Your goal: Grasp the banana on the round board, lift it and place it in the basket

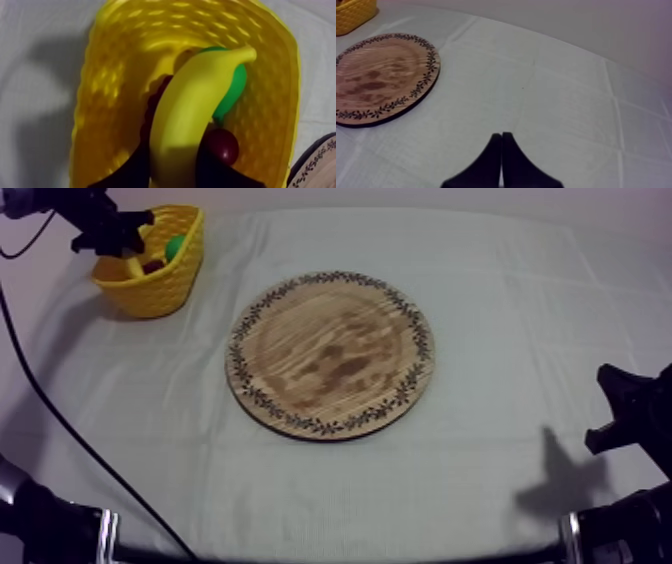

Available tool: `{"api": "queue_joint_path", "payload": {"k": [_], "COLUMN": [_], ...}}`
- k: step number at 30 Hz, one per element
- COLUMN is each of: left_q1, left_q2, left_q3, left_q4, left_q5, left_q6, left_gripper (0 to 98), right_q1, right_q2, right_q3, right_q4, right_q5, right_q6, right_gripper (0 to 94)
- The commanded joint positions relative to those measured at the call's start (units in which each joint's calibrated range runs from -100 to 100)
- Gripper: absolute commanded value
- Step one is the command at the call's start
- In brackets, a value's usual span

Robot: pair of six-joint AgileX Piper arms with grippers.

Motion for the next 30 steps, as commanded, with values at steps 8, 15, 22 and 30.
{"api": "queue_joint_path", "payload": {"k": [8, 15, 22, 30], "left_q1": [0.18, 0.82, 1.06, 1.38], "left_q2": [0.07, -1.82, -9.13, -23.86], "left_q3": [-0.54, -0.13, 8.64, 26.70], "left_q4": [0.14, 0.06, 0.19, 0.04], "left_q5": [-2.58, -5.57, -11.14, -19.09], "left_q6": [-0.48, -1.51, -1.01, -1.77], "left_gripper": [61.3, 68.4, 49.1, 23.0], "right_q1": [0.00, 0.00, 0.00, 0.00], "right_q2": [0.00, 0.00, 0.00, 0.00], "right_q3": [-0.05, -0.05, -0.05, -0.05], "right_q4": [-0.01, -0.01, -0.01, -0.01], "right_q5": [0.03, 0.03, 0.03, 0.03], "right_q6": [0.01, 0.01, 0.01, 0.01], "right_gripper": [0.3, 0.3, 0.3, 0.3]}}
